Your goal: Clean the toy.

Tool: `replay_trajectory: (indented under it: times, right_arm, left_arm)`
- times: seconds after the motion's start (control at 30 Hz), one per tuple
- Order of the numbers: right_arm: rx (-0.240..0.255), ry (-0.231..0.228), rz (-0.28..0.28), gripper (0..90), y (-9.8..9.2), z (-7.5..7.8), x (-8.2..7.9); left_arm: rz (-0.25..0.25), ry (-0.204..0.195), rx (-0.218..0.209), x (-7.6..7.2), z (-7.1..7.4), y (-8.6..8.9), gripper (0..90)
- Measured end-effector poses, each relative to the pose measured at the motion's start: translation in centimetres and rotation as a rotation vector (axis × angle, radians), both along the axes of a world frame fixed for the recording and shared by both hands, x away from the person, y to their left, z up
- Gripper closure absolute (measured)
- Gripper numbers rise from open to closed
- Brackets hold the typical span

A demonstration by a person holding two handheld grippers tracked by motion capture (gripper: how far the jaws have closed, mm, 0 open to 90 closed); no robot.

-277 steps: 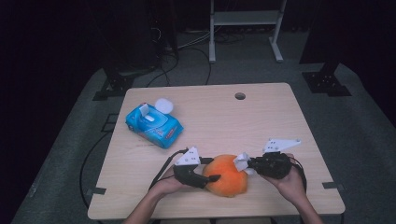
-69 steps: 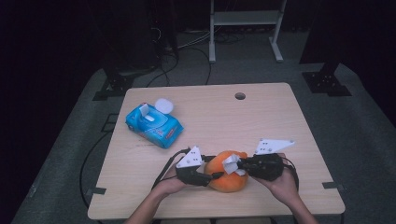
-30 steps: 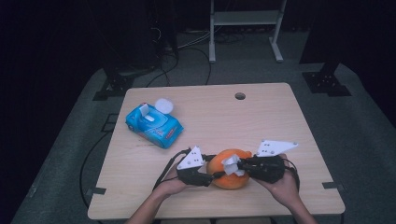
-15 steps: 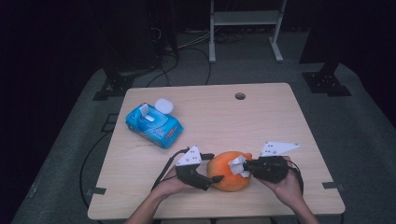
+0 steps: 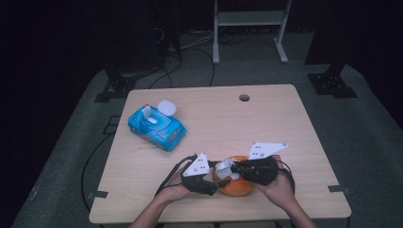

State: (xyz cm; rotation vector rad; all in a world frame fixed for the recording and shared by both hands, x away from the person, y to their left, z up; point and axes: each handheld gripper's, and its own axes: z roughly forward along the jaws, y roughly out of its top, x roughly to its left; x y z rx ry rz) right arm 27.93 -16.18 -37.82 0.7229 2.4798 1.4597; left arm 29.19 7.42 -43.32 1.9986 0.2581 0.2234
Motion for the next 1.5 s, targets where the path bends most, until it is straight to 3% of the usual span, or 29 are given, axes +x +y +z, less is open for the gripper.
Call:
replay_trajectory:
  times: [0.07, 0.1, 0.17, 0.23, 0.3, 0.37, 0.5, 0.53, 0.57, 0.67, 0.83, 0.9, 0.97, 1.03, 1.13, 1.27, 1.4, 1.5]
  right_arm:
    - [-0.006, 0.014, -0.042, 84.4, -1.5, 0.0, 0.3]
    - [-0.006, 0.014, -0.042, 84.4, -1.5, 0.0, 0.3]
    - [-0.005, 0.032, -0.053, 84.5, -2.2, -0.5, 0.4]
    - [0.001, 0.041, -0.050, 84.5, -2.6, -0.8, 0.2]
    - [-0.001, 0.035, -0.053, 84.5, -2.6, -0.8, 0.2]
    - [0.001, 0.028, -0.052, 84.4, -2.4, -0.6, 0.1]
    - [0.033, 0.035, 0.031, 84.4, -0.5, 0.0, -0.6]
    - [-0.009, 0.017, 0.049, 84.4, 0.6, -0.2, -0.9]
    - [-0.009, 0.017, 0.049, 84.4, 0.6, -0.2, -0.9]
    - [-0.009, 0.021, 0.030, 84.4, 0.3, -0.3, -0.4]
    - [-0.005, 0.029, -0.064, 84.4, -2.6, -0.1, 0.2]
    - [0.006, 0.054, -0.057, 84.4, -3.0, -0.5, 0.2]
    - [0.004, 0.056, -0.042, 84.4, -2.7, -0.8, 0.1]
    - [-0.001, 0.062, -0.009, 84.4, -1.9, -0.8, -0.1]
    - [-0.028, 0.031, 0.012, 84.4, -0.8, -0.7, -0.3]
    - [-0.043, 0.020, -0.008, 84.4, -1.3, -0.3, -0.1]
    - [-0.054, 0.022, -0.047, 84.6, -2.5, -0.5, -0.1]
    - [-0.039, 0.037, -0.067, 84.6, -3.4, -0.6, 0.1]
  left_arm:
    - [0.001, 0.020, -0.012, 0.2, -0.1, 0.1, 27.9]
    - [-0.001, 0.043, -0.027, 0.3, -0.1, 0.1, 27.9]
    - [-0.001, 0.099, -0.066, 0.8, -0.1, 0.1, 18.1]
    - [0.002, 0.129, -0.078, 1.0, -0.3, 0.1, 17.2]
    - [0.004, 0.111, -0.069, 0.8, -0.3, 0.1, 28.0]
    - [0.011, 0.088, -0.049, 0.5, 0.0, -0.1, 32.4]
    - [-0.008, 0.038, -0.030, -0.2, 0.4, -0.7, 34.3]
    - [-0.012, 0.026, -0.021, -0.3, 0.5, -0.8, 34.6]
    - [-0.013, 0.014, -0.006, -0.4, 0.5, -0.8, 34.6]
    - [-0.014, 0.018, -0.005, -0.2, 0.2, -0.2, 36.1]
    - [-0.022, 0.053, -0.020, 0.2, -0.1, 0.2, 32.6]
    - [-0.025, 0.053, -0.027, 0.2, 0.2, -0.1, 24.4]
    - [-0.025, 0.064, -0.067, 0.2, 0.3, -0.3, 18.6]
    - [-0.032, 0.069, -0.067, 0.1, 0.4, -0.6, 20.4]
    - [-0.027, 0.064, -0.042, 0.0, 0.2, -0.4, 30.1]
    - [-0.018, 0.075, -0.055, 0.2, 0.0, 0.0, 32.8]
    - [-0.012, 0.100, -0.057, 0.5, -0.1, -0.1, 18.5]
    - [-0.016, 0.110, -0.049, 0.4, -0.4, -0.1, 19.2]
